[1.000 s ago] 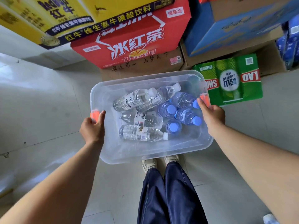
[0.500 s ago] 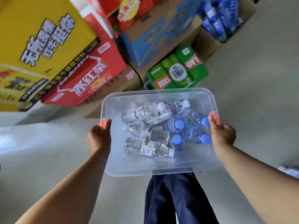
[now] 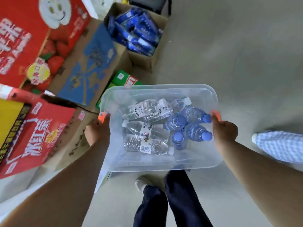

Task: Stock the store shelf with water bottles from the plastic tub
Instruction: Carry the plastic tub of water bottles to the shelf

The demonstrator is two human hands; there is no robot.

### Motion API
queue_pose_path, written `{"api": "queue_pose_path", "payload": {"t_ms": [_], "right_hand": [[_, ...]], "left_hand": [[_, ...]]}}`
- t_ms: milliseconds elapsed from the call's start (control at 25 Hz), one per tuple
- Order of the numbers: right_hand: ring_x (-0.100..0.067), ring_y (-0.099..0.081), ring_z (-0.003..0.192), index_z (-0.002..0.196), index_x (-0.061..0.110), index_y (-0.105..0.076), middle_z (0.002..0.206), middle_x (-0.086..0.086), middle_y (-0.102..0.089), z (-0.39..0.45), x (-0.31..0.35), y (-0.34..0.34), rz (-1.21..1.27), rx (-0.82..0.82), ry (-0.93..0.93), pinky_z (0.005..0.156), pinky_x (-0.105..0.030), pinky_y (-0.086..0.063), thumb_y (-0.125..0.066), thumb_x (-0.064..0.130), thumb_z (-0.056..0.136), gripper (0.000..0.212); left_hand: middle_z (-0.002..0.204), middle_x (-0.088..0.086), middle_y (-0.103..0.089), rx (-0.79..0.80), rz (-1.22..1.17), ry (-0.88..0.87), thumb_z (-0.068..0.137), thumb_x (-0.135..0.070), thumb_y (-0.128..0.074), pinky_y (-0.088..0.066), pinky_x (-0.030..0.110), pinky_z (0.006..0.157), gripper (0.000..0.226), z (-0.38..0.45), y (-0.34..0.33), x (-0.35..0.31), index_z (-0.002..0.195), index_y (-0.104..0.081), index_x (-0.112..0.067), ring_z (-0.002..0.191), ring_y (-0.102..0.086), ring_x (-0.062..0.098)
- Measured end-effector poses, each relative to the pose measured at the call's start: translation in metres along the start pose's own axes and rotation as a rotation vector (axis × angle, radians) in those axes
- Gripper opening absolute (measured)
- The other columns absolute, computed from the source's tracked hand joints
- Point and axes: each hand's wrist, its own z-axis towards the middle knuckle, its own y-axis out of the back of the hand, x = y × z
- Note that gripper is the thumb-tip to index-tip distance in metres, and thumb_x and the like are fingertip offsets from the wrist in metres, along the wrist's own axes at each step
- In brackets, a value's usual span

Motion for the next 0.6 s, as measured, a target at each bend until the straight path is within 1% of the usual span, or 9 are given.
{"api": "queue_pose_path", "payload": {"t_ms": [80, 160, 240, 320, 400, 440, 480, 520, 600], "right_hand": [[-0.031, -0.053, 0.072, 0.07, 0.005, -0.062, 0.07, -0.011, -0.057, 0.028, 0.006, 0.028, 0.026, -0.009, -0.021, 0.066, -0.031, -0.036, -0.048, 0.068, 0.083, 0.066], [-0.032, -0.055, 0.074, 0.067, 0.006, -0.061, 0.072, -0.012, -0.059, 0.052, 0.011, 0.053, 0.048, -0.017, -0.048, 0.068, -0.032, -0.038, -0.047, 0.07, 0.082, 0.067], [-0.032, -0.056, 0.074, 0.059, 0.008, -0.057, 0.071, -0.014, -0.06, 0.076, 0.018, 0.072, 0.1, -0.046, -0.075, 0.068, -0.032, -0.039, -0.05, 0.071, 0.079, 0.067], [-0.03, -0.053, 0.07, 0.053, 0.011, -0.051, 0.063, -0.011, -0.054, 0.104, 0.025, 0.09, 0.171, -0.107, -0.114, 0.067, -0.032, -0.038, -0.056, 0.067, 0.079, 0.062], [-0.029, -0.052, 0.068, 0.052, 0.012, -0.049, 0.057, -0.008, -0.051, 0.133, 0.035, 0.106, 0.221, -0.148, -0.148, 0.066, -0.034, -0.039, -0.059, 0.066, 0.077, 0.061], [-0.031, -0.055, 0.07, 0.053, 0.011, -0.049, 0.06, -0.01, -0.054, 0.147, 0.041, 0.114, 0.226, -0.16, -0.163, 0.067, -0.035, -0.042, -0.059, 0.066, 0.077, 0.061], [-0.033, -0.06, 0.075, 0.055, 0.01, -0.05, 0.066, -0.014, -0.059, 0.159, 0.046, 0.121, 0.214, -0.169, -0.18, 0.071, -0.038, -0.046, -0.059, 0.067, 0.077, 0.062], [-0.035, -0.062, 0.081, 0.056, 0.011, -0.049, 0.074, -0.018, -0.062, 0.17, 0.051, 0.128, 0.194, -0.179, -0.199, 0.078, -0.041, -0.049, -0.058, 0.068, 0.077, 0.062], [-0.035, -0.062, 0.091, 0.056, 0.012, -0.044, 0.085, -0.021, -0.063, 0.196, 0.065, 0.146, 0.168, -0.21, -0.257, 0.089, -0.044, -0.047, -0.055, 0.069, 0.079, 0.062]], "left_hand": [[0.064, 0.015, -0.047, 0.021, -0.003, -0.047, 0.086, -0.043, -0.061, -0.033, 0.034, 0.064, 0.051, -0.008, -0.016, -0.046, 0.053, -0.039, -0.012, 0.069, -0.049, 0.032], [0.059, 0.015, -0.044, 0.025, -0.017, -0.09, 0.086, -0.043, -0.061, -0.031, 0.031, 0.062, 0.052, -0.015, -0.032, -0.088, 0.051, -0.036, -0.012, 0.067, -0.047, 0.031], [0.061, 0.015, -0.046, 0.026, -0.018, -0.129, 0.085, -0.043, -0.062, -0.03, 0.031, 0.062, 0.053, -0.016, -0.05, -0.126, 0.05, -0.037, -0.012, 0.065, -0.044, 0.029], [0.062, 0.015, -0.046, 0.058, -0.006, -0.178, 0.085, -0.043, -0.063, -0.031, 0.032, 0.061, 0.053, -0.016, -0.072, -0.165, 0.05, -0.038, -0.01, 0.064, -0.044, 0.03], [0.066, 0.024, -0.051, 0.113, -0.006, -0.217, 0.085, -0.043, -0.062, -0.034, 0.035, 0.062, 0.051, -0.011, -0.099, -0.208, 0.056, -0.047, -0.004, 0.067, -0.049, 0.036], [0.073, 0.028, -0.056, 0.136, -0.003, -0.228, 0.085, -0.044, -0.061, -0.036, 0.036, 0.063, 0.05, -0.006, -0.114, -0.228, 0.062, -0.054, 0.001, 0.071, -0.053, 0.04], [0.078, 0.03, -0.06, 0.147, 0.003, -0.24, 0.084, -0.045, -0.06, -0.038, 0.036, 0.064, 0.05, -0.002, -0.126, -0.246, 0.068, -0.059, 0.002, 0.076, -0.057, 0.042], [0.077, 0.029, -0.06, 0.166, 0.008, -0.257, 0.084, -0.046, -0.06, -0.038, 0.036, 0.064, 0.05, -0.001, -0.137, -0.265, 0.069, -0.06, 0.002, 0.078, -0.058, 0.042], [0.068, 0.021, -0.055, 0.222, 0.018, -0.314, 0.084, -0.046, -0.058, -0.035, 0.034, 0.063, 0.049, 0.002, -0.161, -0.312, 0.066, -0.058, -0.001, 0.075, -0.057, 0.039]]}}
